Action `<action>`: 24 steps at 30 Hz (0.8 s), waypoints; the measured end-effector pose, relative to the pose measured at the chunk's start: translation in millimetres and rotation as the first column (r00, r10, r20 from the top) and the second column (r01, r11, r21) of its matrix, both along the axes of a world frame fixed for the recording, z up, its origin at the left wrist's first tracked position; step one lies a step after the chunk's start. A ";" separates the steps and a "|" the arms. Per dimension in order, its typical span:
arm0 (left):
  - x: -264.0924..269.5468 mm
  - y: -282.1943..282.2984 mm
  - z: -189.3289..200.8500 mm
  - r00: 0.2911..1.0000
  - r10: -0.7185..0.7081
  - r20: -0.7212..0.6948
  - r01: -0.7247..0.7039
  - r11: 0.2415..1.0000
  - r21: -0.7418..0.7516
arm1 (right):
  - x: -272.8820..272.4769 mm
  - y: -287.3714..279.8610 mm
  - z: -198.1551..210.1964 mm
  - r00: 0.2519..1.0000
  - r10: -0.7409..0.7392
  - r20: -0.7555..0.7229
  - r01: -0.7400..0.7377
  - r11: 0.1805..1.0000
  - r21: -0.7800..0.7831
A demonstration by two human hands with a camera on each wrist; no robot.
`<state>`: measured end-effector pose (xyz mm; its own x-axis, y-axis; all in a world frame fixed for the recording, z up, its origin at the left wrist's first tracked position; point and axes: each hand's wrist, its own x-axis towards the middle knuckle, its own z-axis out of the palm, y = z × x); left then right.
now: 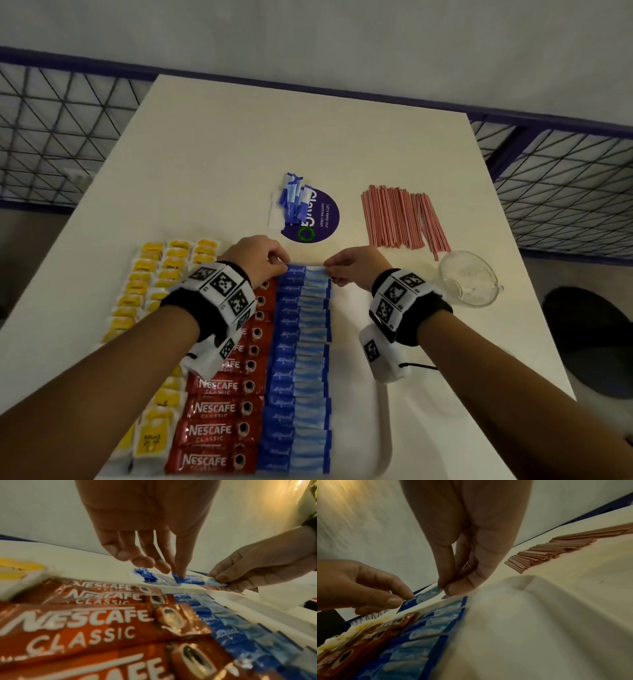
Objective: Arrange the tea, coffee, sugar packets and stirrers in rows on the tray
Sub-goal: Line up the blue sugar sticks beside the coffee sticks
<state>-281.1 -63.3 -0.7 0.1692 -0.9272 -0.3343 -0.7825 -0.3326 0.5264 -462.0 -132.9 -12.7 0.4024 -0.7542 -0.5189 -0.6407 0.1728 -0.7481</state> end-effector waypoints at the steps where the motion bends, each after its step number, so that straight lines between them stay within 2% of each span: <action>1: 0.0 -2.0 -0.2 0.999 -0.035 0.018 0.034 0.999 0.014 | 1.7 -0.5 -0.7 1.000 -0.012 -0.001 0.012 1.000 0.001; 5: -6.9 -9.0 0.1 0.984 -0.146 0.102 0.140 0.988 0.064 | 6.8 0.9 -2.7 0.999 -0.026 -0.043 0.024 0.999 -0.033; 11: -11.7 -11.8 -4.2 0.958 -0.227 0.176 0.212 0.972 0.096 | 7.1 4.1 -7.2 0.995 -0.038 -0.094 0.032 0.997 -0.064; 17: -11.3 -12.1 -8.3 0.955 -0.237 0.177 0.226 0.971 0.077 | 6.5 2.5 -9.2 0.992 -0.031 -0.123 0.015 0.992 -0.129; 24: -6.8 -15.7 -10.2 0.967 -0.219 0.129 0.213 0.975 0.057 | 5.3 2.6 -8.7 0.991 -0.042 -0.125 0.029 0.993 -0.110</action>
